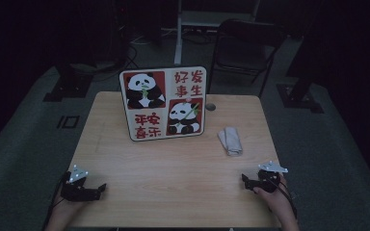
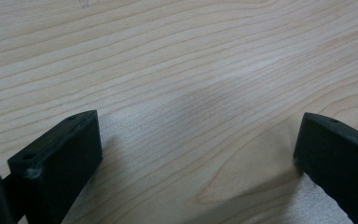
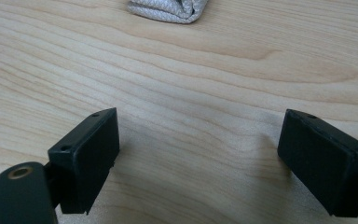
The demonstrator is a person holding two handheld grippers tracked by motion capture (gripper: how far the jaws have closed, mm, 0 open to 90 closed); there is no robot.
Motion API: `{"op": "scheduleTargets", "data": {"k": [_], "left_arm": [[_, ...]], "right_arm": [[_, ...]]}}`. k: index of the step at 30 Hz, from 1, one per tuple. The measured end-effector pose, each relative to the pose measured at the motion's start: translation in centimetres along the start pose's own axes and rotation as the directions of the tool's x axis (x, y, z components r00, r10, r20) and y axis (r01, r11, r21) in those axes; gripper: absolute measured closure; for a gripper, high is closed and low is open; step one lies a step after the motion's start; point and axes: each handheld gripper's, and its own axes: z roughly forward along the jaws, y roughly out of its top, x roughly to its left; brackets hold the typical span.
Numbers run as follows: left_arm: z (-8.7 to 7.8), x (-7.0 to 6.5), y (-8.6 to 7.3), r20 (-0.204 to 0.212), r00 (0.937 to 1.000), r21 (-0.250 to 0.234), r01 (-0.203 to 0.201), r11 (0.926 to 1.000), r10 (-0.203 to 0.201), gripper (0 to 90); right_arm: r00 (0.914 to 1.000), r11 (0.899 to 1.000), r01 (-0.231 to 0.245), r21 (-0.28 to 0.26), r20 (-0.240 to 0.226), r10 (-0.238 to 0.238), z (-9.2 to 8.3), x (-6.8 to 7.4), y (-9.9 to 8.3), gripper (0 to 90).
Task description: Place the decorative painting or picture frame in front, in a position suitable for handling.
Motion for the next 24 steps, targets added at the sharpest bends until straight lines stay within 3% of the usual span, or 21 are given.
{"op": "scheduleTargets", "data": {"k": [7, 11, 16, 21, 24], "left_arm": [[0.5, 0.1, 0.7, 0.017, 0.9998, 0.012, -0.011, 0.9999, 0.011, 2.2], [0.9, 0.6, 1.5, 0.053, 0.9986, 0.005, 0.006, 1.0, -0.006, 2.3], [1.7, 1.5, 2.6, 0.058, 0.9982, 0.002, 0.012, 0.9999, -0.012, 2.3], [2.1, 2.3, 3.7, 0.052, 0.9986, -0.027, -0.001, 0.9996, 0.002, 2.4], [2.3, 2.7, 4.6, 0.064, 0.9979, -0.067, 0.005, 0.9977, -0.001, 2.4]], "right_arm": [[1.0, 1.0, -0.001, 0.001, 0.0, 0.001, 0.0, 0.0, 0.0, 12.0], [1.0, 1.0, -0.002, 0.0, 0.0, 0.002, 0.0, 0.0, 0.0, 12.0], [1.0, 1.0, -0.002, 0.001, 0.0, 0.002, 0.0, 0.0, 0.0, 12.0], [1.0, 1.0, -0.002, 0.001, 0.0, 0.002, 0.0, 0.0, 0.0, 12.0], [1.0, 1.0, -0.002, 0.001, 0.0, 0.002, 0.0, 0.0, 0.0, 12.0]]}}
